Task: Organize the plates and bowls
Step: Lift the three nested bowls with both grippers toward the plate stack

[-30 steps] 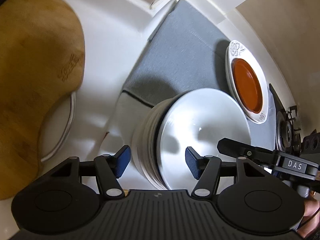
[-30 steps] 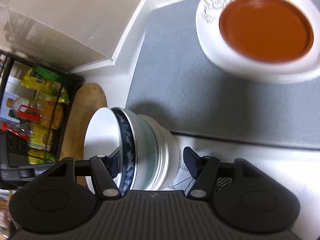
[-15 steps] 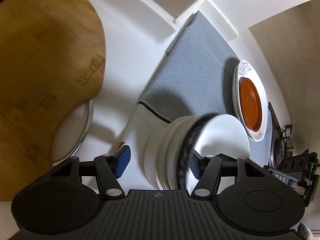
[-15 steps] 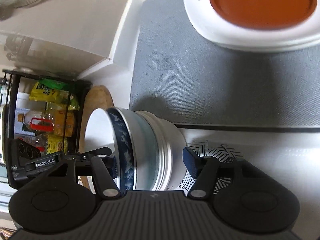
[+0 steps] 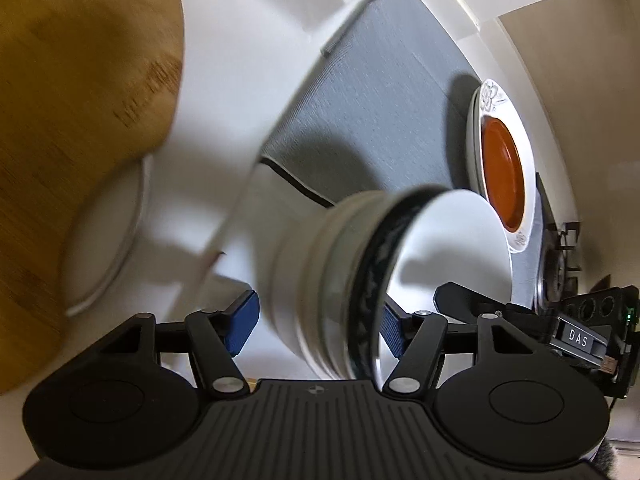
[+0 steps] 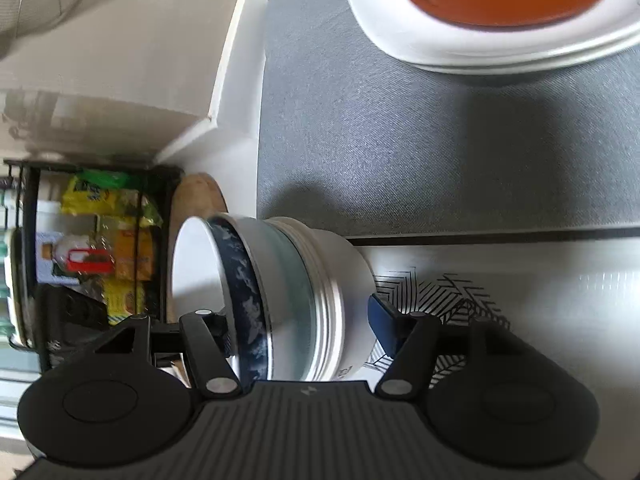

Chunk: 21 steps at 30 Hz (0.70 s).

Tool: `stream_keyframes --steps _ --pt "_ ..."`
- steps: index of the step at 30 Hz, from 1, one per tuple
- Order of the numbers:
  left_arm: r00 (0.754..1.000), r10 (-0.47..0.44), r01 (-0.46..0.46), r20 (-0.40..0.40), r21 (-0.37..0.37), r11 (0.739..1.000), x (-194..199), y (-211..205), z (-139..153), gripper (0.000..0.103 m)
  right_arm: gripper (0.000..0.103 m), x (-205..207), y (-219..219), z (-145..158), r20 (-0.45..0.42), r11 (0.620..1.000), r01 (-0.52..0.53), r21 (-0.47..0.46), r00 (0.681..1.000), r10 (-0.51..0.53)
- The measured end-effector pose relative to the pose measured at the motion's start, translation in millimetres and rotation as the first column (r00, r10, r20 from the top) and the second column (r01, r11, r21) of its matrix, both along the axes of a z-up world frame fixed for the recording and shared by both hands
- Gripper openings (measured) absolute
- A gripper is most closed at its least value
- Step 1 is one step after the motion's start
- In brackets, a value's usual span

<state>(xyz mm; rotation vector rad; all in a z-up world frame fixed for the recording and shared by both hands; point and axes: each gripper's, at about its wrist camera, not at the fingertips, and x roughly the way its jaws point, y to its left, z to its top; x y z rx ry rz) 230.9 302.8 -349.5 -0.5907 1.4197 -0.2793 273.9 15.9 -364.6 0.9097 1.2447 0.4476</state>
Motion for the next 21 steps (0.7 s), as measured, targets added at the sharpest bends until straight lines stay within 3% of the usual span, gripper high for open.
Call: stream_keyframes --steps 3,6,11,15,21 --pt "0.999 -0.037 0.037 0.02 0.023 0.999 -2.6 -11.2 2.6 0.062 0.069 -1.5 2.5 -0.7 0.006 1.0 -0.009 -0.01 1.0 0.009" --pt "0.996 -0.073 0.071 0.041 0.063 0.996 -5.1 -14.9 13.4 0.05 0.061 -3.4 4.1 9.2 0.032 0.998 -0.021 -0.062 0.999 0.023" --pt "0.992 -0.105 0.097 0.063 0.119 0.988 -8.2 -19.8 25.4 0.043 0.051 -7.8 0.2 20.0 0.052 0.997 -0.035 -0.073 0.998 0.039" --pt "0.987 -0.138 0.119 0.082 0.198 0.973 -9.1 -35.4 34.6 0.044 0.051 -10.2 0.4 26.7 0.066 0.995 -0.041 -0.096 0.997 0.047" --pt "0.983 -0.16 0.14 0.088 0.194 0.971 -6.9 -44.6 42.5 0.044 0.051 -16.1 -7.6 34.4 0.101 0.995 -0.021 -0.102 0.994 0.031"
